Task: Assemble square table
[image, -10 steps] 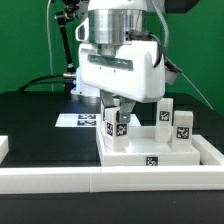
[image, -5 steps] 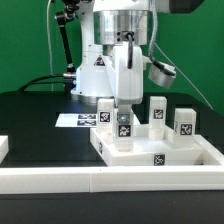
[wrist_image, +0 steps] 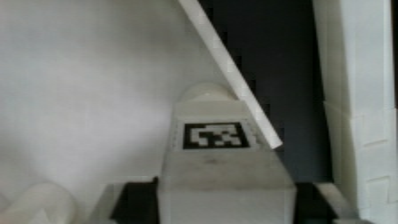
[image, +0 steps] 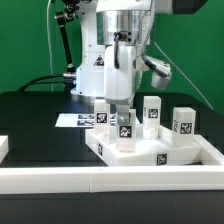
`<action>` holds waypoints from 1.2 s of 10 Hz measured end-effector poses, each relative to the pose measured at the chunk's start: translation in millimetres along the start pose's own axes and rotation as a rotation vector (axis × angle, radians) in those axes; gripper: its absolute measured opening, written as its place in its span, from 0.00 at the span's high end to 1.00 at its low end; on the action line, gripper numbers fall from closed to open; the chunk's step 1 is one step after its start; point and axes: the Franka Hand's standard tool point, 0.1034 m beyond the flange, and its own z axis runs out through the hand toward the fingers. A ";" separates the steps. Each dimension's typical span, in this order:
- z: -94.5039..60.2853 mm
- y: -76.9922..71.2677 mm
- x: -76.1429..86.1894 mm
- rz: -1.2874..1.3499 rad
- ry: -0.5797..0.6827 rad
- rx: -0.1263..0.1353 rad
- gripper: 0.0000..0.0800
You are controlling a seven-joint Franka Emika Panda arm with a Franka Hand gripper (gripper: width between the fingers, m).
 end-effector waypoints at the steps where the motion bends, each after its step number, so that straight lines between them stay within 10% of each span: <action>1: 0.6 0.3 0.1 -0.040 0.001 -0.001 0.40; 4: 1.1 -1.3 0.1 -0.297 0.005 0.007 0.20; 12: 1.6 -1.8 -2.6 -1.158 0.018 0.006 0.19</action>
Offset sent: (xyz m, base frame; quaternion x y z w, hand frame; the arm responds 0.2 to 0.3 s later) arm 0.0082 0.0058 -0.0005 0.0281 -0.0087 -0.2587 0.9655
